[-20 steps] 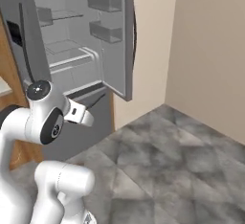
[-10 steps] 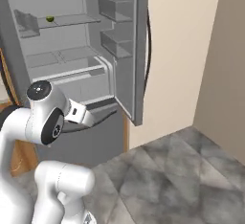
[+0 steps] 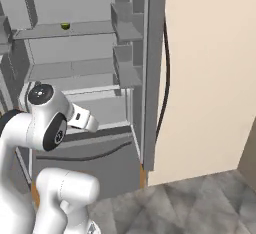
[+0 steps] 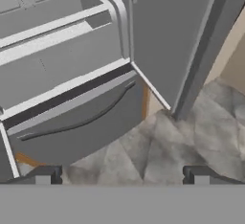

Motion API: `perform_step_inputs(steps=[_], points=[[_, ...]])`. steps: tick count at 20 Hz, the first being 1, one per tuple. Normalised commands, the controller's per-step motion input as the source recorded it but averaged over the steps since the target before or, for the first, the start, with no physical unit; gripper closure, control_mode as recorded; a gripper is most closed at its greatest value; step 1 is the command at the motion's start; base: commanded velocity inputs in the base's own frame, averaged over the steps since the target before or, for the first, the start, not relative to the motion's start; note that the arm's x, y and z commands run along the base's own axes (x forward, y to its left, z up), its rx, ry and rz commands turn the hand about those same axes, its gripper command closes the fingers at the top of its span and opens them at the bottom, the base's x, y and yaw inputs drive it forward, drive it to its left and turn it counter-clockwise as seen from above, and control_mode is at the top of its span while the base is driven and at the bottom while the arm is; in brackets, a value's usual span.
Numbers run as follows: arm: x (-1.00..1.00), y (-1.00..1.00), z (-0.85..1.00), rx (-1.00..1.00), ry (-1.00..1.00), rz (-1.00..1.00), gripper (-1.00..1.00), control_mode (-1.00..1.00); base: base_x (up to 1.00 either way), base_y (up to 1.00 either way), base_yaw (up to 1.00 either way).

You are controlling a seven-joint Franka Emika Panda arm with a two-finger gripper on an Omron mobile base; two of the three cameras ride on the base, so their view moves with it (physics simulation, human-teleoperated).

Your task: Place the cold items (kiwi and tomato) from the fridge in one tupperware on the dining counter. Place the warm items (hot dog and kebab skewer) in the stove area in another tupperware.

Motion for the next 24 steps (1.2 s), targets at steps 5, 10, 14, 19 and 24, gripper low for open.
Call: perform_step_inputs(steps=[5,10,14,19,24], points=[[0.0,0.0,0.0,0.0,0.0,0.0,-1.0,1.0,0.97,-0.31,0.46],[0.0,0.0,0.0,0.0,0.0,0.0,-1.0,1.0,0.78,-0.06,0.36],[0.0,0.0,0.0,0.0,0.0,0.0,-1.0,1.0,0.52,-0.25,0.33],[0.0,0.0,0.0,0.0,0.0,0.0,-1.0,1.0,0.42,-0.24,0.21],[0.0,0.0,0.0,0.0,0.0,0.0,-1.0,1.0,0.72,-0.08,0.09]])
